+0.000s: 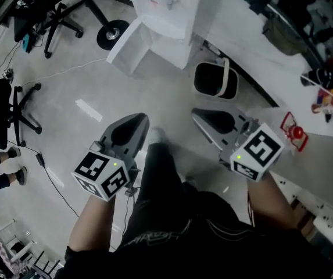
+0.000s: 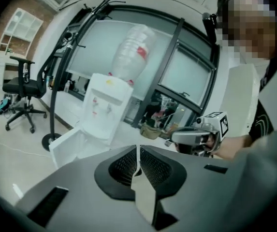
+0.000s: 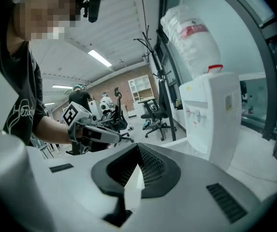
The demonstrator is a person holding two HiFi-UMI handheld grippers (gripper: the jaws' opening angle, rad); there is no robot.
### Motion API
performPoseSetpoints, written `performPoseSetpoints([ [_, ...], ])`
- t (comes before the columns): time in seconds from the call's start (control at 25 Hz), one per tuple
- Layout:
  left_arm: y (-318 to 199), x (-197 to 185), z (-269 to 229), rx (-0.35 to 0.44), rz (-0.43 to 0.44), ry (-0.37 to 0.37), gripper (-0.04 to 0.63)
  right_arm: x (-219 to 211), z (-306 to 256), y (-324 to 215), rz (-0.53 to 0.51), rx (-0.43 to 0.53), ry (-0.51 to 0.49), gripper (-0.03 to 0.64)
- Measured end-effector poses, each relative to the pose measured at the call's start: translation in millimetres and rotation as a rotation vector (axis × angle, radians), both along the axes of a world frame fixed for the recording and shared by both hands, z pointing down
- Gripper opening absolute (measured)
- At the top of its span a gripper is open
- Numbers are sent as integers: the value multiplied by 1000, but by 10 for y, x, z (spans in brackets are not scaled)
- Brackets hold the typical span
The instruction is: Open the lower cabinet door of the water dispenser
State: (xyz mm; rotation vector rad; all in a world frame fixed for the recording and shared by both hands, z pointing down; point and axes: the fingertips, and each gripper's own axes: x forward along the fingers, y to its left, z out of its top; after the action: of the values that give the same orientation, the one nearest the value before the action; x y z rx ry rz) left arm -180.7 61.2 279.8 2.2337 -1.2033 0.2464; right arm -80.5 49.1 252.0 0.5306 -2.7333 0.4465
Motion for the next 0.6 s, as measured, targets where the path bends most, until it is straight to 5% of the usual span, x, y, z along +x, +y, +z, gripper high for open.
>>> performPoseSetpoints([
  [0.24, 758, 622, -1207, 107, 68, -50, 17, 477, -1214, 840, 5, -50, -204, 12],
  [0.4, 1132, 945, -2054, 244, 128, 5, 17, 762, -2034, 1155, 30, 0, -287, 12],
  [0.6, 1910, 1121, -2904, 295, 172, 99, 17, 828, -2835, 1851, 20, 52, -284, 13],
])
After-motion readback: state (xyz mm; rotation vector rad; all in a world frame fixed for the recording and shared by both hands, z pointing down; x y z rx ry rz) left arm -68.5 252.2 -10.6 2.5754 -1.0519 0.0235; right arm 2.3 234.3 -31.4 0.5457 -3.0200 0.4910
